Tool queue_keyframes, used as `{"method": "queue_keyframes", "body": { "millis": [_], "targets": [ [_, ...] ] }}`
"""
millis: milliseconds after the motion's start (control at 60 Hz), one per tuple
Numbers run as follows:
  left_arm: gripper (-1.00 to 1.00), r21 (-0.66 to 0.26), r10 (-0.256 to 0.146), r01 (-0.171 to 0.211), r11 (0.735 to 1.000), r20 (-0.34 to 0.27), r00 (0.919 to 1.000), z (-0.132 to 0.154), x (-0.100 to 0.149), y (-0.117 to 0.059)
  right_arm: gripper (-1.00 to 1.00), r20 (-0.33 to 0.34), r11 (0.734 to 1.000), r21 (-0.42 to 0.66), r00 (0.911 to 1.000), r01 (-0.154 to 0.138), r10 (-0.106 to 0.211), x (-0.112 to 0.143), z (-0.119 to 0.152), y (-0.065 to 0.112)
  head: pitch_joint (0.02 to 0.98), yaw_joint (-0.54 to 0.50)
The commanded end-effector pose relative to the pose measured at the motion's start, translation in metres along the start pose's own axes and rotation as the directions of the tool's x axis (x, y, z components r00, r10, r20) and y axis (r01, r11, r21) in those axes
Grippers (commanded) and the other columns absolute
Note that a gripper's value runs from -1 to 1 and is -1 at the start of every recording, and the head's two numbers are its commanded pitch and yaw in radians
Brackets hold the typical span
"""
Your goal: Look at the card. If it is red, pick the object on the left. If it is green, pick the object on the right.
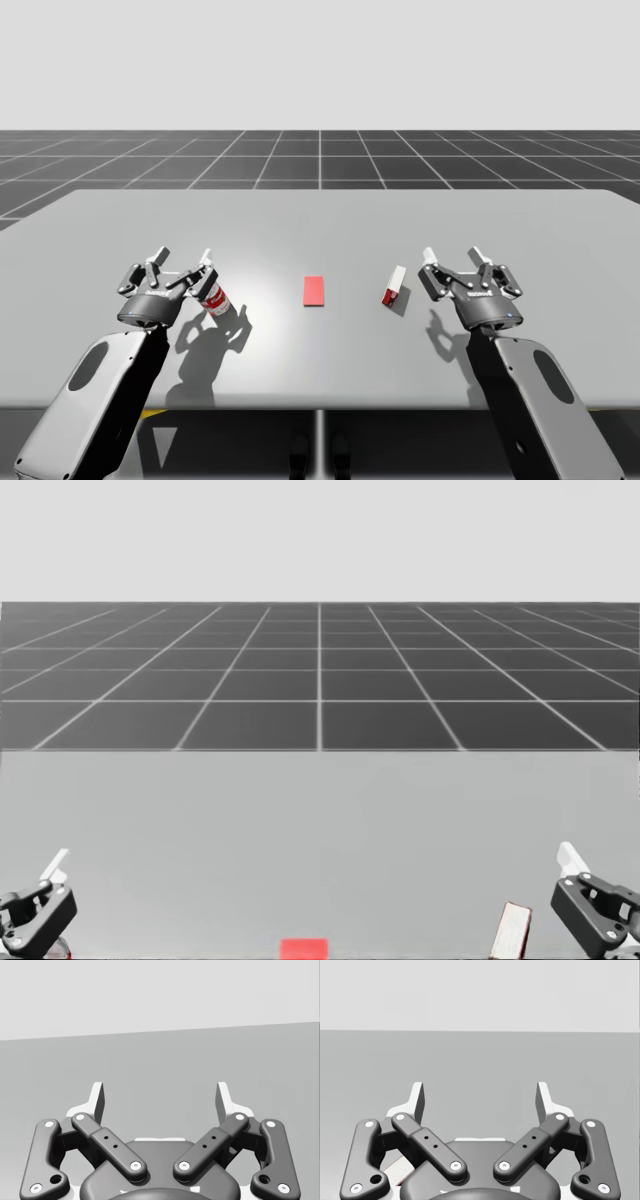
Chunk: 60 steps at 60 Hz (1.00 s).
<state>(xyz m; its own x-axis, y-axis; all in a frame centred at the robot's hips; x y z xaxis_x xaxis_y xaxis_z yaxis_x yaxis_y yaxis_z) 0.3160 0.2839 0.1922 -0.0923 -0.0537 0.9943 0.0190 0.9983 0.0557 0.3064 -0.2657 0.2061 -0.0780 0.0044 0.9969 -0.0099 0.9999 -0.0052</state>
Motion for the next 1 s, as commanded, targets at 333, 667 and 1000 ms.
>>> {"method": "queue_keyframes", "body": {
  "millis": [333,667,1000],
  "targets": [
    [-1.00,-0.006,-0.001,0.001,1.000,0.002,1.0000,-0.0003,0.0002,-0.0005,-1.00,0.000,1.000,-0.009,1.0000,0.002,-0.002,-0.0002,-0.0016,-0.0027,0.676,-0.01],
    [-1.00,-0.008,0.004,-0.004,1.000,0.011,0.9999,-0.0002,0.0024,-0.0009,-1.00,-0.002,1.000,-0.011,1.0000,0.004,-0.004,0.0006,-0.0019,-0.0036,0.795,0.03],
    [-1.00,-0.007,0.008,-0.008,1.000,0.013,0.9999,0.0002,0.0036,-0.0011,-1.00,-0.002,1.000,-0.009,1.0000,0.005,-0.005,0.0009,-0.0029,-0.0042,0.793,0.06]
  ]
}}
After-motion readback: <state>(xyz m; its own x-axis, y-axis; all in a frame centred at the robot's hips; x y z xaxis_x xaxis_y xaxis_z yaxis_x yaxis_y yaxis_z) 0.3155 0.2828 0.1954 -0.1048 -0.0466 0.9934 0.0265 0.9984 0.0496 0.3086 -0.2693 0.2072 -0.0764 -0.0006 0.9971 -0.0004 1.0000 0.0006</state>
